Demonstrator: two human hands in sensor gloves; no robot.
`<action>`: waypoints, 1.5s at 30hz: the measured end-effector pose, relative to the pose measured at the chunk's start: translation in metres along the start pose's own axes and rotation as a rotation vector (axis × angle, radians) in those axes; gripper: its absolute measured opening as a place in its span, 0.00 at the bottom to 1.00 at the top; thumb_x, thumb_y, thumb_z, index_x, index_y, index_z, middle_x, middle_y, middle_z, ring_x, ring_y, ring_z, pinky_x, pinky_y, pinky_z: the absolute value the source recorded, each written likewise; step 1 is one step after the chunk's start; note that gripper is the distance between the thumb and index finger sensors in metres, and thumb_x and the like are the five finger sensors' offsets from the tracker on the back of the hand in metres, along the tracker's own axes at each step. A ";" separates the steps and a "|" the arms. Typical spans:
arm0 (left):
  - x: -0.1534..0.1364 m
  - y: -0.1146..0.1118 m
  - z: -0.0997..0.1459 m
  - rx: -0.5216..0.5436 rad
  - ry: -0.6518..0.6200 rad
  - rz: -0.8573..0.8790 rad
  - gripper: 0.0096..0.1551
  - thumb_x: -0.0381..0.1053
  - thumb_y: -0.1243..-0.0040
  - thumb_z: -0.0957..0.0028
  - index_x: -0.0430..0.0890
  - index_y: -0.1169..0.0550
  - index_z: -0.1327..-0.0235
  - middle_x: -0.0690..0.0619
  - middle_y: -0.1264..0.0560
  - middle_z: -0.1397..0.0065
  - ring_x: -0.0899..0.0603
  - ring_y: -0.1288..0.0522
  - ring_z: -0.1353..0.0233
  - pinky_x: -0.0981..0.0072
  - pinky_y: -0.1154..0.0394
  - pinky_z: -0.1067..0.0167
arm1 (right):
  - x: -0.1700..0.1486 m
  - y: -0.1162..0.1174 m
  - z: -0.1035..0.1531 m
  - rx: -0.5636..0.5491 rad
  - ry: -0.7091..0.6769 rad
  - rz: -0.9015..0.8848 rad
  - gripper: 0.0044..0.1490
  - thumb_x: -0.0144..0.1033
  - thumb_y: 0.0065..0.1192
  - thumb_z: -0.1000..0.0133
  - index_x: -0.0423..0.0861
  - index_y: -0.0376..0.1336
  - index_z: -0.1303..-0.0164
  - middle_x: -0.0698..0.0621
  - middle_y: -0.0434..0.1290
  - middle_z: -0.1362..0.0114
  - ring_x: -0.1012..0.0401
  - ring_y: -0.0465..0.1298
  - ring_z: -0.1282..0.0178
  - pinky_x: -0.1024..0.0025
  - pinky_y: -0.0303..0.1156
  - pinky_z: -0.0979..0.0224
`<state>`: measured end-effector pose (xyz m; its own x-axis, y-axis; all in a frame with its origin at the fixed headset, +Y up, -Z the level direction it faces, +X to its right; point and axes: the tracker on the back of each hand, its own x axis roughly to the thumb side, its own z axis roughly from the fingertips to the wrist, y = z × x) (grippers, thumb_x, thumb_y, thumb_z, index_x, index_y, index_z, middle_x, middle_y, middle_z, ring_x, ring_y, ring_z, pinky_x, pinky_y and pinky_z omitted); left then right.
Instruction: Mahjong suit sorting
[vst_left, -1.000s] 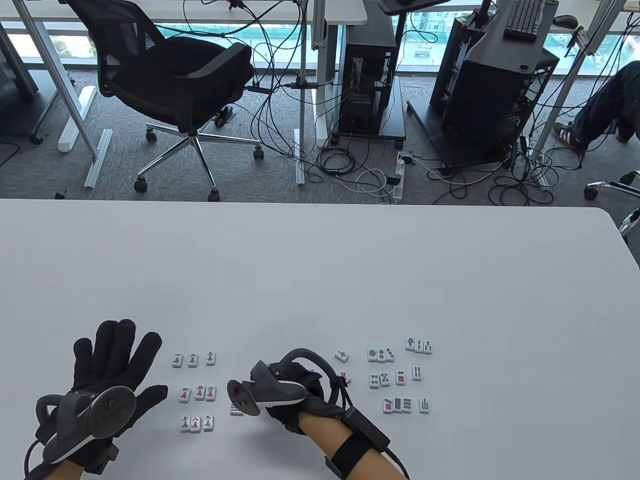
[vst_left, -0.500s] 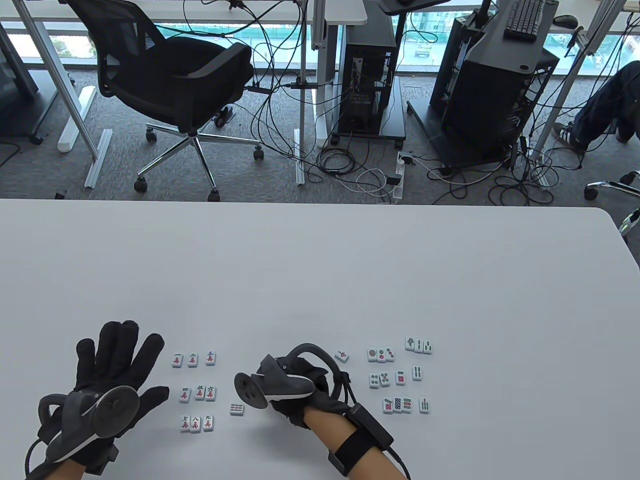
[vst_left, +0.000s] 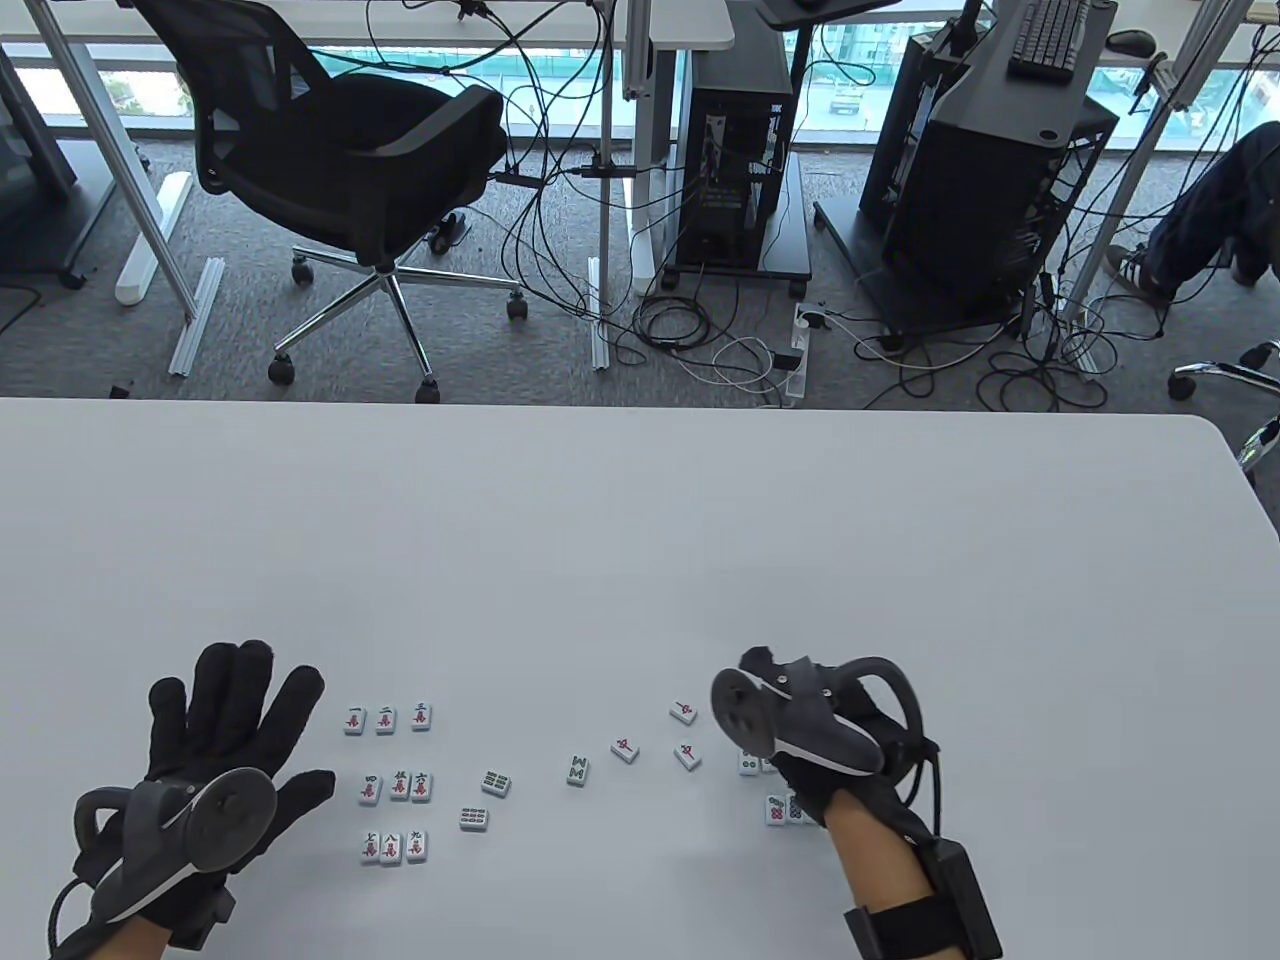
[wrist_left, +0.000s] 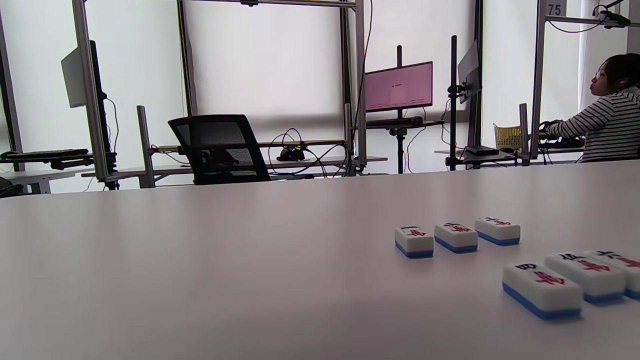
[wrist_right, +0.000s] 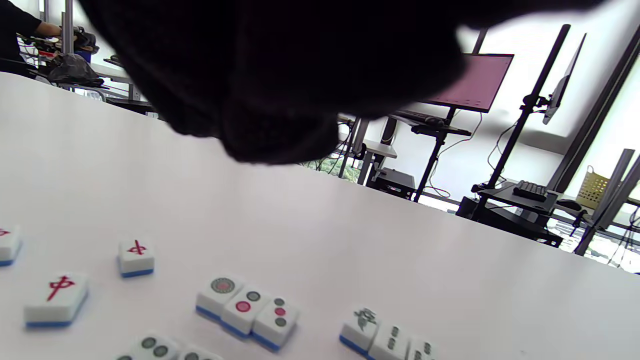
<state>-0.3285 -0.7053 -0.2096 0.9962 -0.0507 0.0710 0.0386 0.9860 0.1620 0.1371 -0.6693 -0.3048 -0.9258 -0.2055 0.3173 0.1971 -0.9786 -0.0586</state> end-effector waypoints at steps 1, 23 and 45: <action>0.000 0.000 0.000 -0.001 0.002 -0.001 0.52 0.81 0.57 0.61 0.71 0.55 0.22 0.64 0.71 0.16 0.47 0.71 0.12 0.43 0.67 0.18 | -0.014 0.008 0.005 0.022 0.028 0.002 0.37 0.42 0.71 0.55 0.41 0.66 0.36 0.52 0.82 0.64 0.62 0.78 0.79 0.74 0.77 0.74; 0.002 -0.004 -0.002 -0.050 0.015 -0.030 0.52 0.81 0.57 0.61 0.71 0.55 0.22 0.64 0.71 0.16 0.47 0.71 0.12 0.43 0.68 0.18 | -0.055 0.109 0.009 0.224 0.155 -0.066 0.35 0.41 0.69 0.54 0.41 0.65 0.36 0.52 0.81 0.61 0.61 0.79 0.77 0.73 0.77 0.73; 0.003 0.002 -0.001 -0.009 -0.001 -0.016 0.52 0.81 0.57 0.61 0.71 0.55 0.22 0.64 0.71 0.16 0.47 0.71 0.12 0.43 0.67 0.18 | 0.081 0.032 -0.016 0.081 -0.176 -0.127 0.40 0.43 0.69 0.53 0.40 0.63 0.32 0.50 0.82 0.61 0.60 0.79 0.77 0.72 0.77 0.72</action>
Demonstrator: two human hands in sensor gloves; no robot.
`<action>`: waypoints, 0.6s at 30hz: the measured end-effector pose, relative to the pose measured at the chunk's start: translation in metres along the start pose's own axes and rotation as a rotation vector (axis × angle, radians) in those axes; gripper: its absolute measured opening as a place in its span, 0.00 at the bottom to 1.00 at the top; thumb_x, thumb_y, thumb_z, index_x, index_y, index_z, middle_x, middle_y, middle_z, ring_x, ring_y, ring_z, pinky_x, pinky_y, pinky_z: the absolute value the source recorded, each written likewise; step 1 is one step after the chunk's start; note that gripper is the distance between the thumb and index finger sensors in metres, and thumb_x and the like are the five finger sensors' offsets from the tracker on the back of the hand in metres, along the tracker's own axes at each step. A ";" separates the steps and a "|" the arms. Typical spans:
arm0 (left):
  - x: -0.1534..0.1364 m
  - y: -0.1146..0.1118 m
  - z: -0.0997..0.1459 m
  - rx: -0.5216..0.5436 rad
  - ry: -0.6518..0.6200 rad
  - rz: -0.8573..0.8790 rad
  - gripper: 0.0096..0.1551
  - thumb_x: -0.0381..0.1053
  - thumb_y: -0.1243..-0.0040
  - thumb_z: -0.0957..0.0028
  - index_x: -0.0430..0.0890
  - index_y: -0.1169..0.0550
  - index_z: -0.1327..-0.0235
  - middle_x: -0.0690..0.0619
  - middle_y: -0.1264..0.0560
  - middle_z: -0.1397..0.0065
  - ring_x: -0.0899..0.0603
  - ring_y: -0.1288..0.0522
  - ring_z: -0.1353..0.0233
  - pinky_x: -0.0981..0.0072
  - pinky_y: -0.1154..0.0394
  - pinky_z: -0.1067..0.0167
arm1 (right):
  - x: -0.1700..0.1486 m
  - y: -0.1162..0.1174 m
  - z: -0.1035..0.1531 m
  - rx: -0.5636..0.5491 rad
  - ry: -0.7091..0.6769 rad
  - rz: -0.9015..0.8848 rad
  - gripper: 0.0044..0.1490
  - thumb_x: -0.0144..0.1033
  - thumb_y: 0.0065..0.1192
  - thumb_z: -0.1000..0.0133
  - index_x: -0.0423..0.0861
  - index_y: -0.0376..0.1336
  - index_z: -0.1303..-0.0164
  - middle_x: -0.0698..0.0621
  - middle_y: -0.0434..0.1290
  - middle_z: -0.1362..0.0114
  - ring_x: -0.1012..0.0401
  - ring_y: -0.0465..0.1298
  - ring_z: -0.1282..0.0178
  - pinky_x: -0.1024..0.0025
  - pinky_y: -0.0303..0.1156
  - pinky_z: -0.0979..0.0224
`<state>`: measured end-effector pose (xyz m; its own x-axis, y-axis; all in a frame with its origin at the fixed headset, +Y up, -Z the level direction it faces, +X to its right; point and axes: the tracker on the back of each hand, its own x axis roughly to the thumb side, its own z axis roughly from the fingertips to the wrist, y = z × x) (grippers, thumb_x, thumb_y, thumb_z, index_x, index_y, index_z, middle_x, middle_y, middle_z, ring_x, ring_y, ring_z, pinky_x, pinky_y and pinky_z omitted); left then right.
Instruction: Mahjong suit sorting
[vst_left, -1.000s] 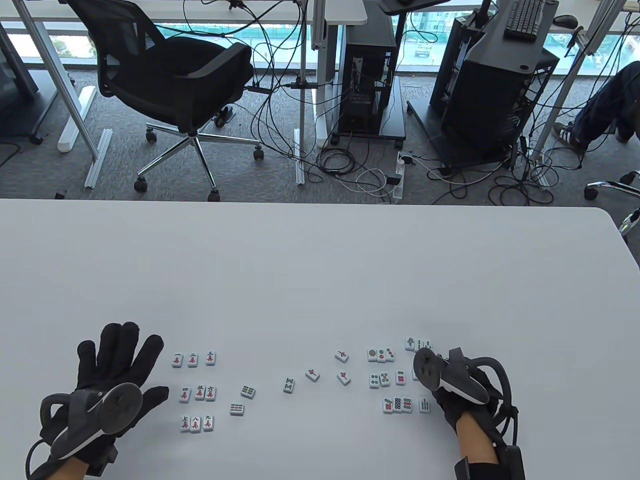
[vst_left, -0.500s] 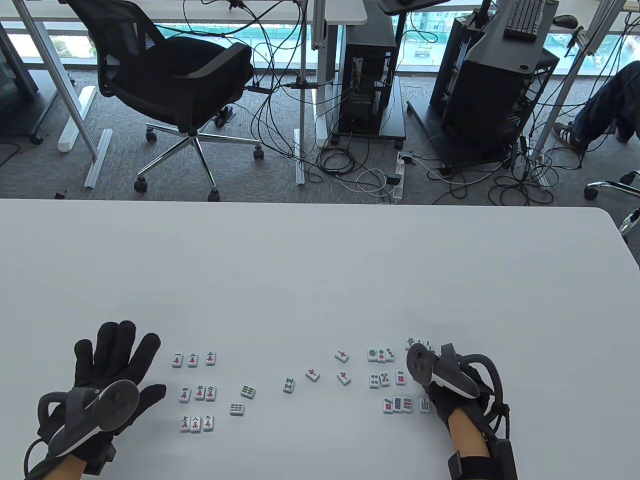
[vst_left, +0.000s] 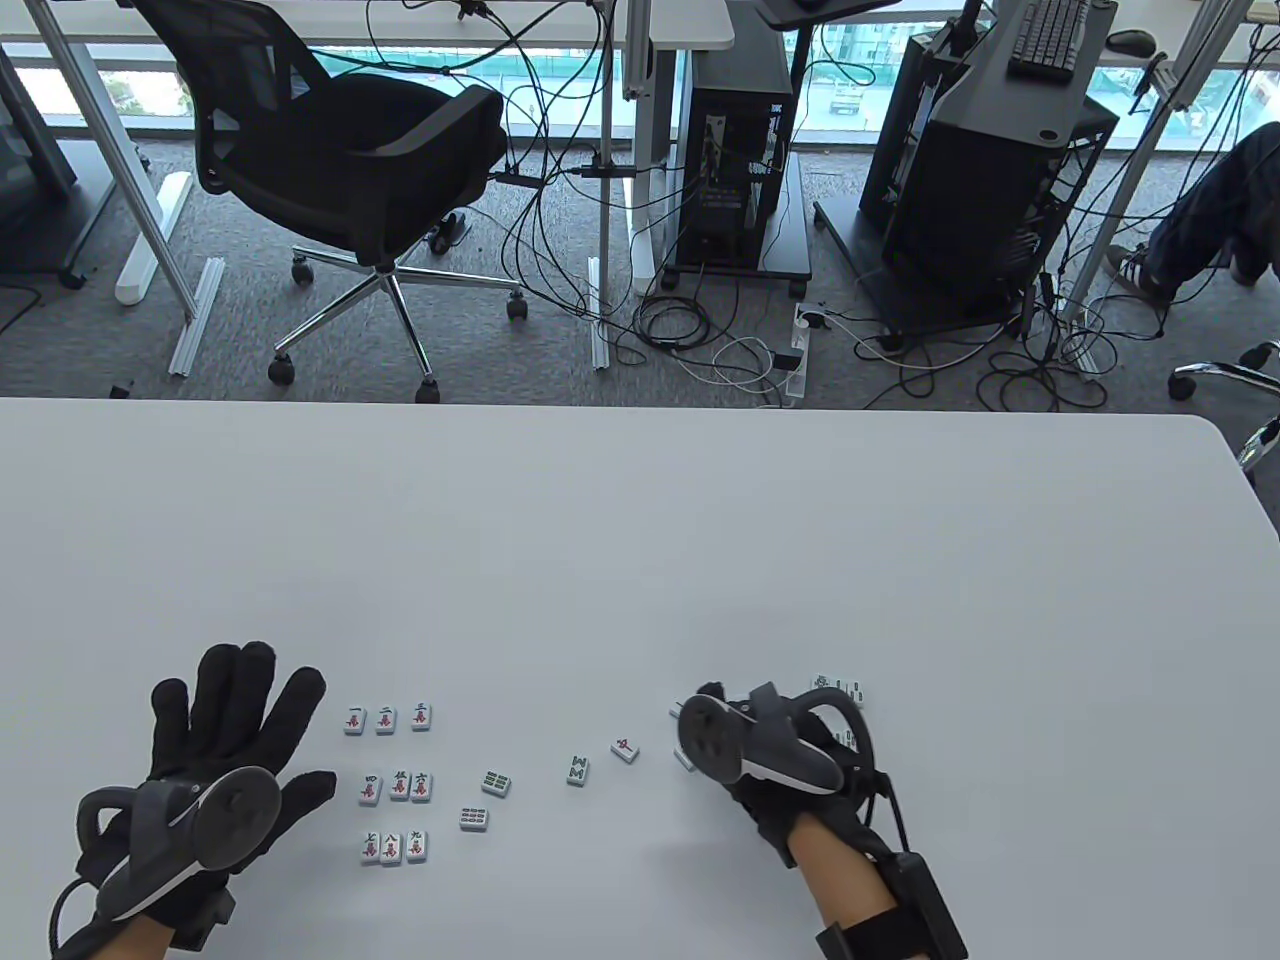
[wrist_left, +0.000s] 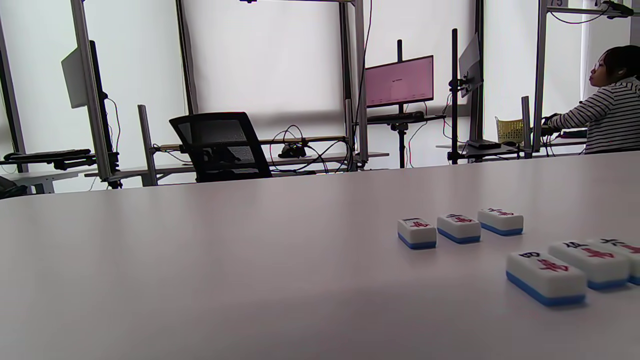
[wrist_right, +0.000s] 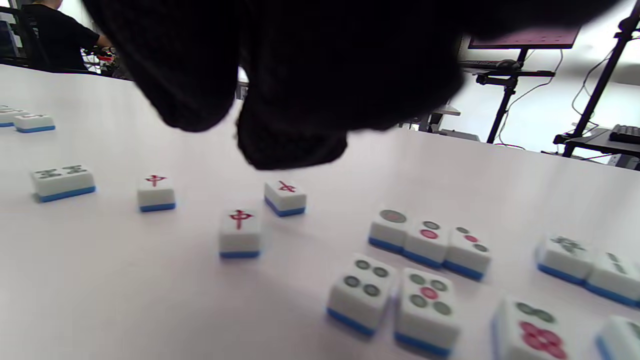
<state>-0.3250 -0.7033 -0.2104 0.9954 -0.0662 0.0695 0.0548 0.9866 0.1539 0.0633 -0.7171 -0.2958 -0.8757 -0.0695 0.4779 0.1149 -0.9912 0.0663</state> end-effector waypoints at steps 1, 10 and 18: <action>0.000 0.000 0.000 0.002 -0.002 0.001 0.52 0.81 0.57 0.61 0.71 0.55 0.22 0.64 0.71 0.16 0.47 0.71 0.12 0.43 0.67 0.18 | 0.011 0.001 -0.005 0.005 -0.022 0.007 0.40 0.43 0.69 0.53 0.40 0.63 0.32 0.50 0.82 0.61 0.60 0.79 0.77 0.72 0.77 0.72; 0.001 0.002 0.001 0.023 -0.021 0.021 0.52 0.81 0.57 0.61 0.71 0.55 0.22 0.64 0.71 0.16 0.47 0.71 0.12 0.43 0.67 0.18 | 0.090 0.018 -0.043 0.082 -0.134 0.135 0.42 0.46 0.70 0.55 0.38 0.63 0.33 0.50 0.82 0.64 0.61 0.78 0.80 0.73 0.76 0.75; -0.001 0.002 0.002 0.036 -0.025 0.029 0.52 0.81 0.57 0.61 0.71 0.55 0.22 0.64 0.71 0.16 0.47 0.71 0.12 0.43 0.67 0.18 | 0.116 0.031 -0.054 0.180 -0.111 0.256 0.37 0.42 0.69 0.53 0.35 0.66 0.38 0.51 0.82 0.67 0.63 0.77 0.82 0.74 0.75 0.78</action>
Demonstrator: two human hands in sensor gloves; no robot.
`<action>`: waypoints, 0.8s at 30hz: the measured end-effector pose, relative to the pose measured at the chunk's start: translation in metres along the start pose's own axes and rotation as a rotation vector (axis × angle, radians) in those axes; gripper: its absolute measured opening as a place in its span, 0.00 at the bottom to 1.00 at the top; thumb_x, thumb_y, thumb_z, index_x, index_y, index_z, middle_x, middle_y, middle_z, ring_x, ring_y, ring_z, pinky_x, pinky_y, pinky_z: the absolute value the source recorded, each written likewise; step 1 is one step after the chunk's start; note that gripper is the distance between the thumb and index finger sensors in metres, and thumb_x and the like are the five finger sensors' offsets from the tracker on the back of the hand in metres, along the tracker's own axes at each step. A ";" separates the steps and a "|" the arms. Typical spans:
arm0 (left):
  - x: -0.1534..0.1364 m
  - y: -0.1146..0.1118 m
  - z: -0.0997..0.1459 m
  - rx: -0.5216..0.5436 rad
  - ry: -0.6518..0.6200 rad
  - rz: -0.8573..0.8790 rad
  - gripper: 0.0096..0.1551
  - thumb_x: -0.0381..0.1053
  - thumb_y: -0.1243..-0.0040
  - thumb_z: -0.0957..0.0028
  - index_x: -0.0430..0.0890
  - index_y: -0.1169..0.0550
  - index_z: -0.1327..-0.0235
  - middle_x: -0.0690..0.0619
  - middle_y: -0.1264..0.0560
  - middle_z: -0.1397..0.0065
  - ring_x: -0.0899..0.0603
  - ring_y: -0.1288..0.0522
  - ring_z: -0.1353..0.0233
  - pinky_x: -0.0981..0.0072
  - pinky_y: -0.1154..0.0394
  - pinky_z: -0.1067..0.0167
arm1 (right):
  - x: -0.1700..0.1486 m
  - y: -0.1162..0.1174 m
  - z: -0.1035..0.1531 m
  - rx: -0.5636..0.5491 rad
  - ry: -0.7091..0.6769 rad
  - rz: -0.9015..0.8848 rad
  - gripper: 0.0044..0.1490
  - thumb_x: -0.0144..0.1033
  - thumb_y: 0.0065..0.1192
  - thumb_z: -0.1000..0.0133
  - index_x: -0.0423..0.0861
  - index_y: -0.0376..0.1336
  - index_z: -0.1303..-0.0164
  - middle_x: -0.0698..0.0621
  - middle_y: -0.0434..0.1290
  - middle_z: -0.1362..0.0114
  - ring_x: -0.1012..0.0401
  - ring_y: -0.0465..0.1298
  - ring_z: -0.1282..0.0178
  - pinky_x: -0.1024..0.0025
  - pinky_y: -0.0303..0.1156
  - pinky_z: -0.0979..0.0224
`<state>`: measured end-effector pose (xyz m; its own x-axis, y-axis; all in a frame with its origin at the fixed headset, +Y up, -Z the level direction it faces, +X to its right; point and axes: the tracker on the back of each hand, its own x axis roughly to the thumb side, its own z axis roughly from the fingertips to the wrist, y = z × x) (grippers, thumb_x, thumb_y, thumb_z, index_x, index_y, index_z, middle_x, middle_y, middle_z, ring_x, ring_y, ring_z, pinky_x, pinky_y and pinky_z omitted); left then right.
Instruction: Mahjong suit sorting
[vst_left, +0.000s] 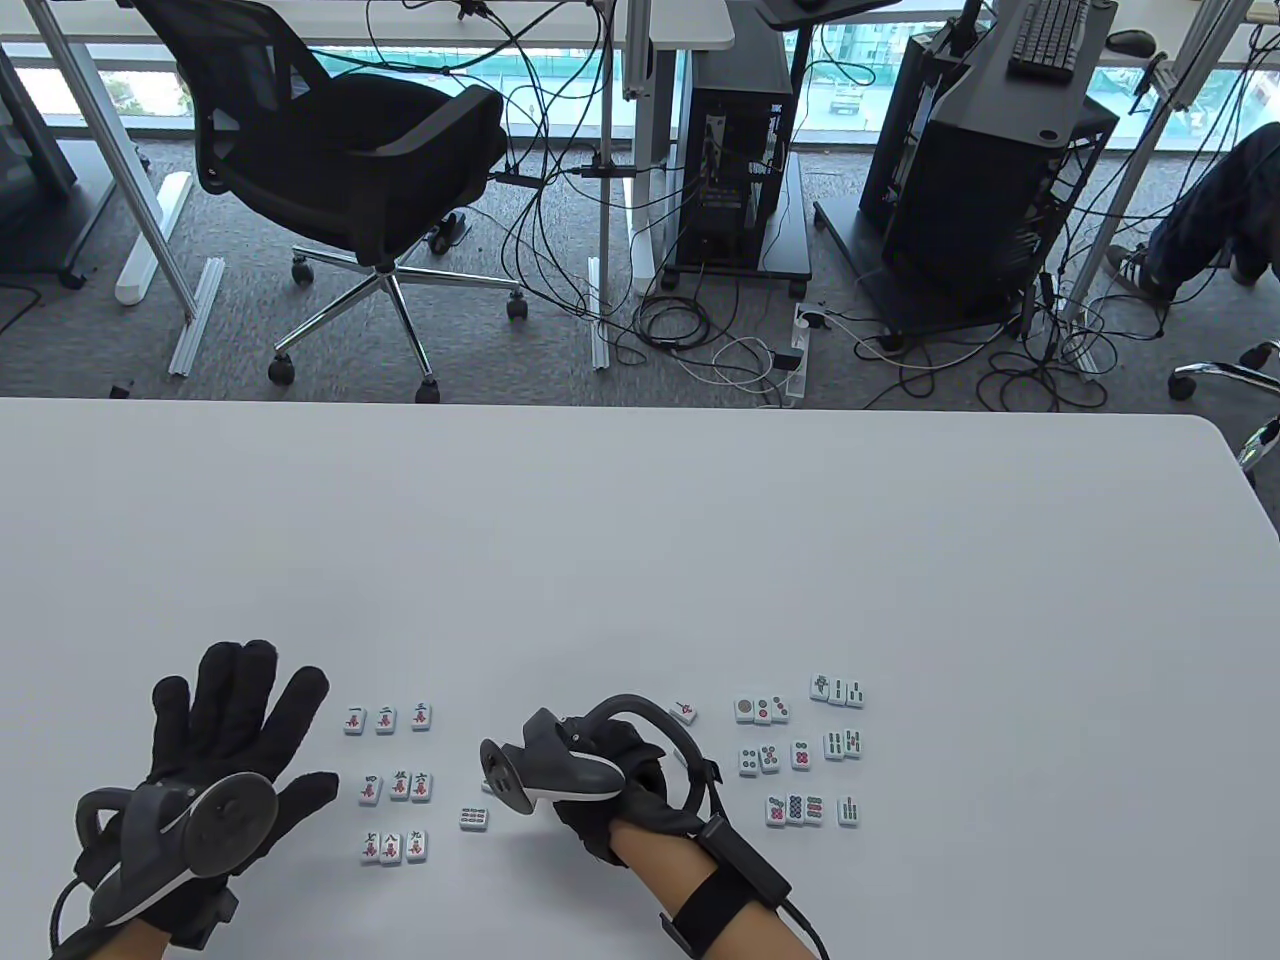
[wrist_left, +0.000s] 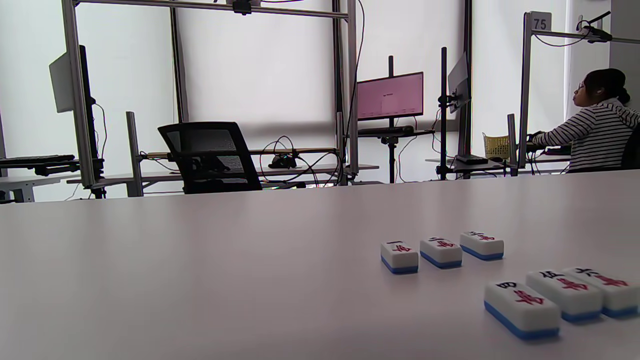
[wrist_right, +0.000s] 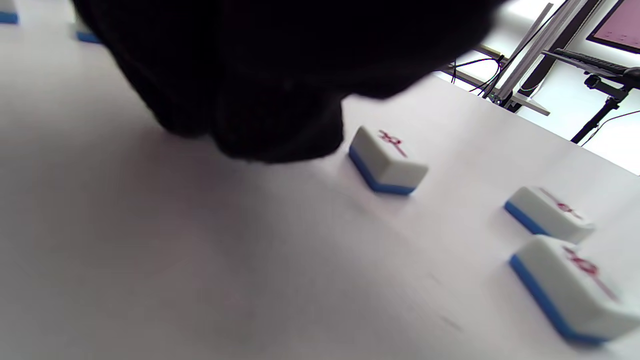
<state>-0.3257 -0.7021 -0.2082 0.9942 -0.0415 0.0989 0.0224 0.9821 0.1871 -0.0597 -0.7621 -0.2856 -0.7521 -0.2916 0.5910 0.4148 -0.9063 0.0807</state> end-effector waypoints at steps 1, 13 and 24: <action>0.000 0.000 0.000 0.000 -0.001 -0.001 0.52 0.81 0.57 0.61 0.71 0.55 0.22 0.64 0.71 0.16 0.47 0.71 0.12 0.43 0.67 0.18 | 0.002 0.000 0.000 -0.015 -0.004 0.007 0.37 0.42 0.70 0.53 0.35 0.66 0.38 0.51 0.82 0.67 0.63 0.77 0.82 0.73 0.75 0.78; 0.001 0.000 0.001 -0.001 -0.003 -0.009 0.52 0.81 0.57 0.61 0.71 0.55 0.22 0.64 0.71 0.16 0.47 0.71 0.12 0.43 0.67 0.18 | -0.022 -0.012 0.031 -0.208 -0.065 0.048 0.37 0.40 0.71 0.55 0.35 0.66 0.39 0.51 0.82 0.65 0.62 0.79 0.80 0.73 0.77 0.75; -0.002 -0.007 -0.001 -0.033 0.014 -0.020 0.52 0.81 0.57 0.61 0.71 0.55 0.22 0.64 0.71 0.16 0.47 0.71 0.12 0.43 0.67 0.18 | -0.148 -0.003 0.129 -0.150 0.174 0.101 0.37 0.38 0.70 0.55 0.39 0.65 0.36 0.51 0.82 0.62 0.60 0.80 0.75 0.71 0.79 0.70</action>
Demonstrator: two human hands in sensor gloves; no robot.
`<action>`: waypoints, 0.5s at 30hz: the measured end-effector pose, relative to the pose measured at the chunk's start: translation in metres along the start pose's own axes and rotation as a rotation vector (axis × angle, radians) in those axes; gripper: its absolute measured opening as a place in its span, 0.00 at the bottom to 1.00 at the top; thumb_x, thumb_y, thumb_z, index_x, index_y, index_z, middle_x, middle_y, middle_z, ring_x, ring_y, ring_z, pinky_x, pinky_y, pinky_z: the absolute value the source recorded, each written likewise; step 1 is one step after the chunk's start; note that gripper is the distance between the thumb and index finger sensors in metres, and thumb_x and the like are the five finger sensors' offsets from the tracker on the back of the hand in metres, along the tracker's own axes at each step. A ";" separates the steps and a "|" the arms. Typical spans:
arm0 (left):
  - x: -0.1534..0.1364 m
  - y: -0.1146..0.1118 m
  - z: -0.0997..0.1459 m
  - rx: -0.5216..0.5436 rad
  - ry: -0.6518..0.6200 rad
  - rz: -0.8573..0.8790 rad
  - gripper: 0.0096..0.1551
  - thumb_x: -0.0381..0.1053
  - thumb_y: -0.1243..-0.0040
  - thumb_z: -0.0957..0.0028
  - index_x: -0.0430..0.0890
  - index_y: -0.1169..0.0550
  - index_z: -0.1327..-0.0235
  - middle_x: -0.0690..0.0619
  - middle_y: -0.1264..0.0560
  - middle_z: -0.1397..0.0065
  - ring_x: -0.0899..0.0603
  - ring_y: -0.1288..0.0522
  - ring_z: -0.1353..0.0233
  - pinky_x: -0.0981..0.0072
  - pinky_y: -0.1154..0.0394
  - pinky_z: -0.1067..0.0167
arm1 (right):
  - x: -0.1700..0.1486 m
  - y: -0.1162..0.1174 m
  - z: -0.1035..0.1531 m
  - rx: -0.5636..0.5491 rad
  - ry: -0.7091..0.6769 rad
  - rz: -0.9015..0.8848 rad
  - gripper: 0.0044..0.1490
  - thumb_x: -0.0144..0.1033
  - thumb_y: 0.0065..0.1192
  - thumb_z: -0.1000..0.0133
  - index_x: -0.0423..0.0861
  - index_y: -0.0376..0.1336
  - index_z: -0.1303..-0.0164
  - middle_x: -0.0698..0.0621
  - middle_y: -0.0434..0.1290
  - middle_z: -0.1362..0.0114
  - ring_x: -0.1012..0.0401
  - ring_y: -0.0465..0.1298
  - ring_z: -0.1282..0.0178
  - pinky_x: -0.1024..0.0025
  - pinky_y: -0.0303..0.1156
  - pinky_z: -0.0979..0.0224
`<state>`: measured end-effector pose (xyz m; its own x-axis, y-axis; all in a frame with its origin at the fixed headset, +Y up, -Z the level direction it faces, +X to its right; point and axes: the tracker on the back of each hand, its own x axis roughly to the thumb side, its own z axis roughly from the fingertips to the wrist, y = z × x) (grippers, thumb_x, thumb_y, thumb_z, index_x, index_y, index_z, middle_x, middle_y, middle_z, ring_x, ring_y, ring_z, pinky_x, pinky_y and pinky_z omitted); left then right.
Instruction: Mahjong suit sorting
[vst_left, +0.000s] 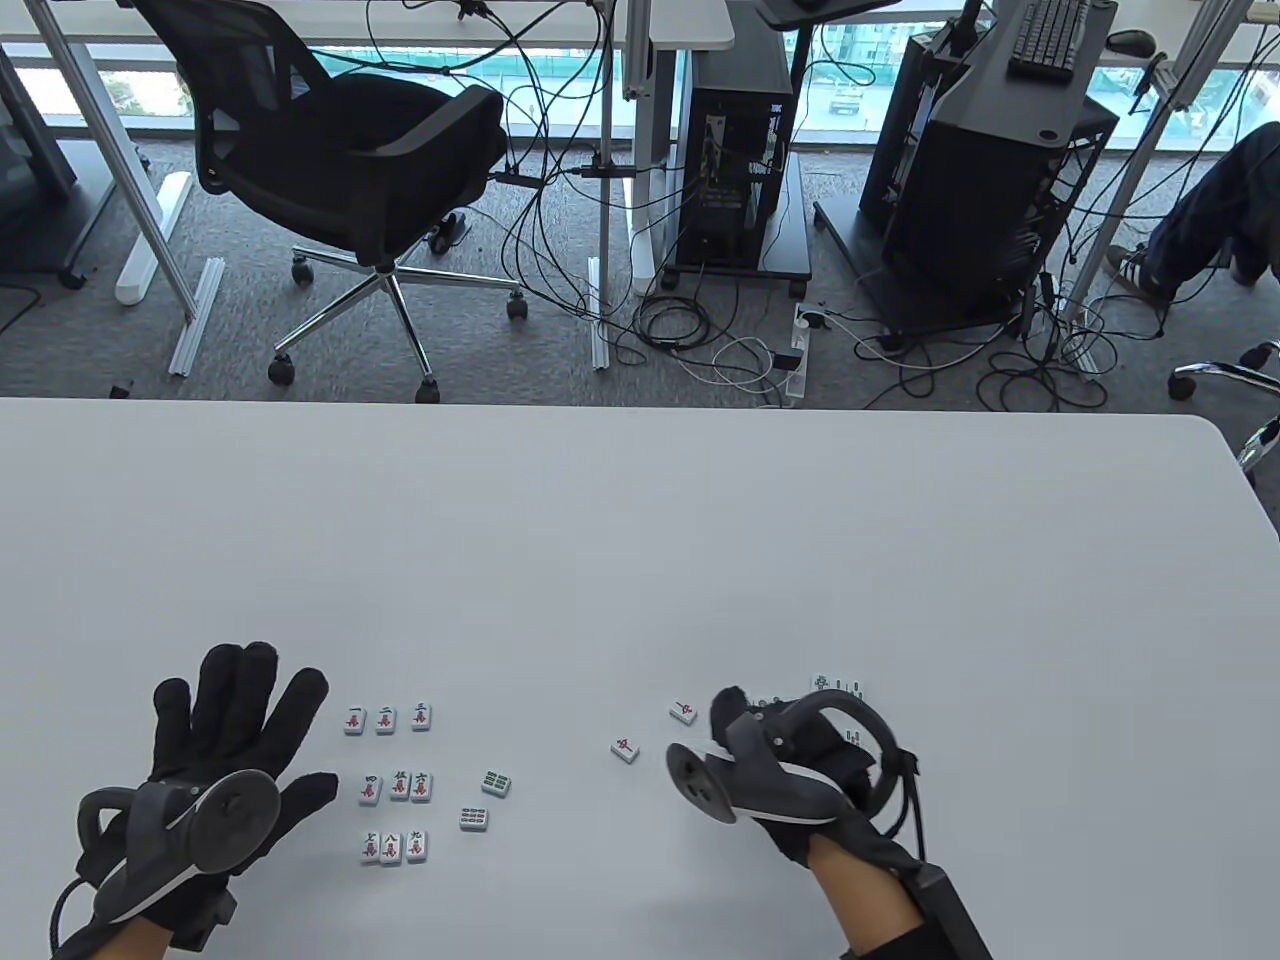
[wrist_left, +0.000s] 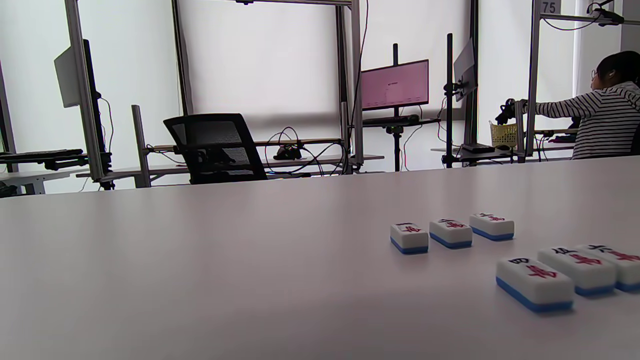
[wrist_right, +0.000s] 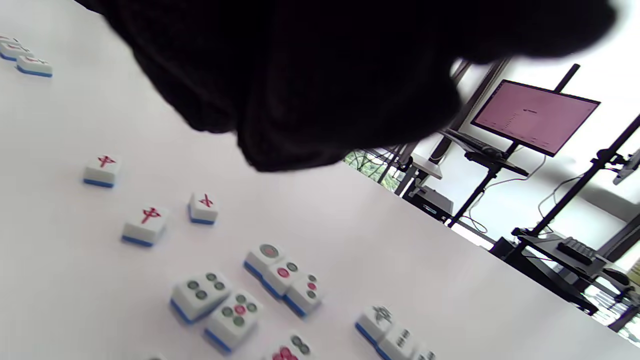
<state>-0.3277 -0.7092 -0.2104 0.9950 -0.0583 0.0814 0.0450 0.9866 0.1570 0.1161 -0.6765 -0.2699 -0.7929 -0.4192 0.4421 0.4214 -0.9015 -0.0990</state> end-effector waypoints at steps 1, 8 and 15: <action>0.000 0.000 0.000 -0.001 0.001 -0.001 0.52 0.81 0.57 0.61 0.71 0.55 0.22 0.64 0.71 0.16 0.47 0.71 0.12 0.43 0.67 0.18 | -0.007 0.005 0.004 0.025 0.028 0.004 0.36 0.38 0.70 0.55 0.40 0.65 0.36 0.51 0.82 0.61 0.60 0.80 0.75 0.71 0.79 0.70; 0.002 -0.002 0.000 -0.018 0.007 -0.008 0.52 0.81 0.57 0.61 0.71 0.55 0.22 0.64 0.70 0.16 0.47 0.70 0.12 0.43 0.67 0.18 | -0.040 0.077 0.029 0.210 0.146 -0.081 0.36 0.39 0.71 0.55 0.42 0.65 0.36 0.51 0.82 0.61 0.60 0.80 0.75 0.71 0.79 0.70; 0.004 -0.005 -0.001 -0.031 0.009 -0.021 0.51 0.81 0.57 0.61 0.71 0.55 0.22 0.64 0.70 0.16 0.47 0.70 0.12 0.43 0.67 0.18 | -0.038 0.107 0.033 0.237 0.161 -0.181 0.36 0.38 0.71 0.55 0.41 0.65 0.36 0.51 0.82 0.60 0.60 0.80 0.74 0.71 0.79 0.69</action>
<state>-0.3237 -0.7140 -0.2120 0.9945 -0.0781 0.0700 0.0687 0.9894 0.1281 0.2054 -0.7537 -0.2679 -0.9155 -0.2834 0.2855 0.3431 -0.9206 0.1863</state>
